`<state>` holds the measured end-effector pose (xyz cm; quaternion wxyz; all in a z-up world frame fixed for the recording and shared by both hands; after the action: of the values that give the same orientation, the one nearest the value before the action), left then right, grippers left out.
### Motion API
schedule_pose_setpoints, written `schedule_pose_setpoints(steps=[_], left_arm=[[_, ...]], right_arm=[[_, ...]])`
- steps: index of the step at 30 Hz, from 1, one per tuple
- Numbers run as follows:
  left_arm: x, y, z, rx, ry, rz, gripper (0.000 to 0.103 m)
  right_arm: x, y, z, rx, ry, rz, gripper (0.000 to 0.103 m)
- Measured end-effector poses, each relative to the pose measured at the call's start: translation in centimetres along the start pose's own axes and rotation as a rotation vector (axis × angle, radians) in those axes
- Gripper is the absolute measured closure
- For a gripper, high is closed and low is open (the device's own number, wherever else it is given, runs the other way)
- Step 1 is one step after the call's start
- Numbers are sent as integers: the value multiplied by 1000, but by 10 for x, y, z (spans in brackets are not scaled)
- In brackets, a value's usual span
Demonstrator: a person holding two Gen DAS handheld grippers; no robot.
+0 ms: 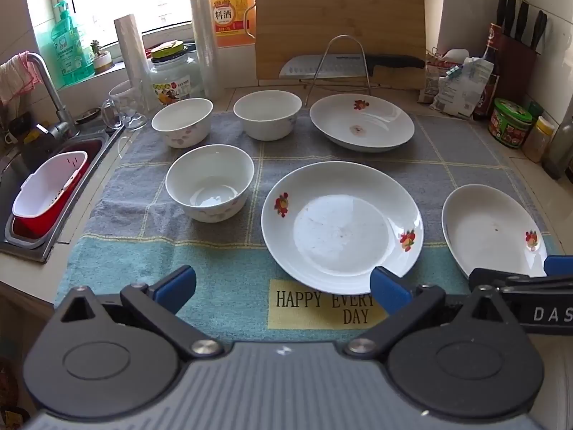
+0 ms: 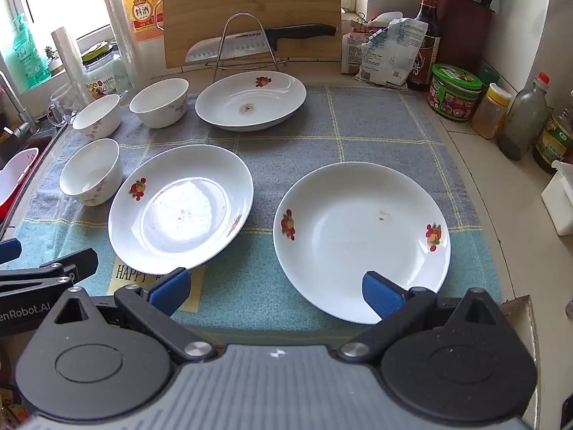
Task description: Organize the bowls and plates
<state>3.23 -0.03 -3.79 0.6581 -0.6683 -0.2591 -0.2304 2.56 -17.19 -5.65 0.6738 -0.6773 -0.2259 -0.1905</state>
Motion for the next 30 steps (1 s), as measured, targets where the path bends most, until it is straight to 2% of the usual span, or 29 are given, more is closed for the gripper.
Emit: schedule_pose_setpoints(steps=[30], left_arm=[[6, -1, 0, -6, -6, -3, 1]], right_arm=[[6, 2, 3, -8, -12, -9, 0]])
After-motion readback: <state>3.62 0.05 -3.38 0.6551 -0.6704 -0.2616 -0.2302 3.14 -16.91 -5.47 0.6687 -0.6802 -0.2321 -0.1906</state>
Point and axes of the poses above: each gripper's, at about its wrist camera, not at the fingertips, and y roughly the way its jaws point, z to its left, x to its top, the point moved 5 cm from there along y, roughly the way its jaws point, and after that the axes turned 7 degrees about -y, right-handed, at the moved point
